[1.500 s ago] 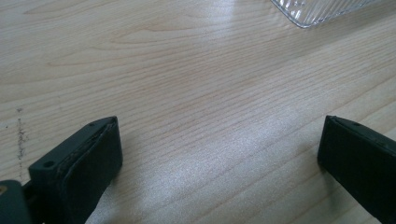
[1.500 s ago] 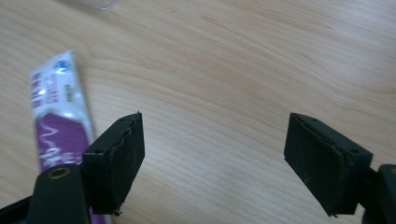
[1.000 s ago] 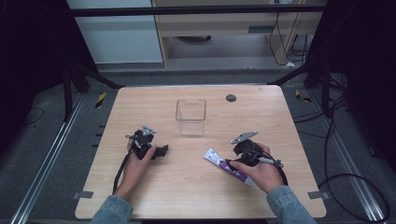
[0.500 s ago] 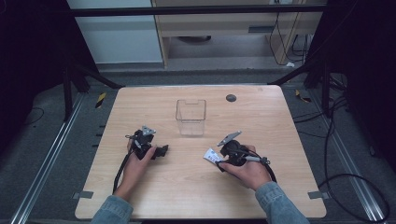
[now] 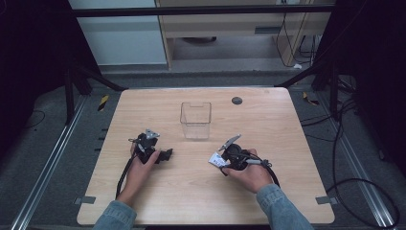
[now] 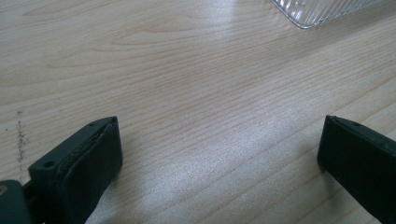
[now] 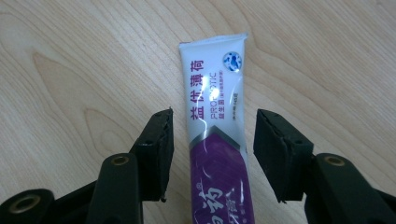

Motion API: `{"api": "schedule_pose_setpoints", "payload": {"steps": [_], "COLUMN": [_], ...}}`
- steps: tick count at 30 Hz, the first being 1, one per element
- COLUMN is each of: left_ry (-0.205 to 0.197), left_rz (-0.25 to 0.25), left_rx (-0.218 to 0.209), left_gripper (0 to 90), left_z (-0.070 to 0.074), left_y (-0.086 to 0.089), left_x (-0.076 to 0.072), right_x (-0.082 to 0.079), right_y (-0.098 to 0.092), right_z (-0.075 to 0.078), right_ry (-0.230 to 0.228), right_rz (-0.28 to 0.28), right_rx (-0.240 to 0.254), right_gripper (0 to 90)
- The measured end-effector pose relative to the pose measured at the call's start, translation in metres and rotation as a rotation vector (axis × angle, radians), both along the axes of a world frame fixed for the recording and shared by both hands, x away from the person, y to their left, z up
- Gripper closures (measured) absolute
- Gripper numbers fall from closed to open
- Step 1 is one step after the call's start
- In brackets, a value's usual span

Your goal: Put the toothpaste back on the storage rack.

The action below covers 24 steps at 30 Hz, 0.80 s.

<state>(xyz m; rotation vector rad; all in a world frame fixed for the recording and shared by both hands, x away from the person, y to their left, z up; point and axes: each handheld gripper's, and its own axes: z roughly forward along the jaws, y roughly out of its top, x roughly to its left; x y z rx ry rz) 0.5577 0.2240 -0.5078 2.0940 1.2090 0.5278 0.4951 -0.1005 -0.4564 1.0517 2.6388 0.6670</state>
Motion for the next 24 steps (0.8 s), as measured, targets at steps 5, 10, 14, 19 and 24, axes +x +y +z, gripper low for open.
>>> {"api": "schedule_pose_setpoints", "payload": {"steps": [5, 10, 14, 19, 24], "left_ry": [0.0, 0.0, 0.0, 0.0, 0.0], "left_rz": [0.0, 0.0, 0.001, 0.0, 0.0], "left_rx": [-0.001, -0.001, -0.001, -0.001, -0.001], "left_gripper": [0.0, 0.0, 0.0, 0.0, 0.0], "left_z": [0.0, 0.0, 0.0, 0.0, 0.0], "left_y": [0.0, 0.0, 0.0, 0.0, 0.0], "left_x": [0.0, 0.0, 0.0, 0.0, 0.0], "right_x": [0.004, 0.008, 0.009, 0.011, 0.012], "right_y": [0.004, 0.004, 0.004, 0.004, 0.003], "right_z": [-0.007, -0.012, -0.013, -0.015, -0.017], "right_ry": [0.03, 0.05, 0.05, 0.058, 0.074], "right_rz": [0.002, -0.007, -0.011, -0.005, -0.009], "right_rx": [-0.019, -0.033, -0.041, -0.044, -0.052], "right_gripper": [50.2, 51.9, 53.5, 52.5, 52.4]}}
